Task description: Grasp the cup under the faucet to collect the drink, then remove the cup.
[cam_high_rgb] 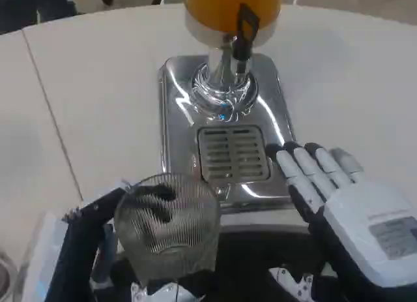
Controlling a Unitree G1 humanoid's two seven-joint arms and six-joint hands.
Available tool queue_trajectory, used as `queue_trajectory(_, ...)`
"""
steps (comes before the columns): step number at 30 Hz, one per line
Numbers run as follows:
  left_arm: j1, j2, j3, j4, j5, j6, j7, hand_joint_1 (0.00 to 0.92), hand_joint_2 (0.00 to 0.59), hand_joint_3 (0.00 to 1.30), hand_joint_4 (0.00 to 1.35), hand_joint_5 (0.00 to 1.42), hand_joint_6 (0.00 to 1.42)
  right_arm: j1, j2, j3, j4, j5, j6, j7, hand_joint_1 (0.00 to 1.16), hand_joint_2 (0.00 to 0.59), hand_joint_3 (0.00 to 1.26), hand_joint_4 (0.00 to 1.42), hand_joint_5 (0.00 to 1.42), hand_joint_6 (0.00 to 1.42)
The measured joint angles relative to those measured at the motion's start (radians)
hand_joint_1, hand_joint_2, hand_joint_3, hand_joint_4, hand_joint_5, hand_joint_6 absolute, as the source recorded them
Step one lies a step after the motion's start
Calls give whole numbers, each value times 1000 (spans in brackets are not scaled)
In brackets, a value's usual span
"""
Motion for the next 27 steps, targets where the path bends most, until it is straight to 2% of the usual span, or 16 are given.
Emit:
queue_trajectory(11,-2,-12,0,0,-1,13,-20,606,54,1132,1193,1424,1424,19,22,12,0,-23,0,0,576,418,0,0,0,1)
queue_trajectory(16,-51,-28,-1,9,8,39,-18,606,54,1132,1192,1424,1424,21,61,6,1,-44,27,0,578,418,0,0,0,1)
queue_trajectory(23,-285,-90,-33,219,118,98,76,606,55,1132,1180,1424,1424,48,74,-4,22,-61,37,-2,580,418,0,0,0,1)
queue_trajectory(27,-470,-113,-74,421,167,111,156,608,56,1132,1180,1424,1424,25,70,-8,40,-65,39,-2,580,418,0,0,0,1)
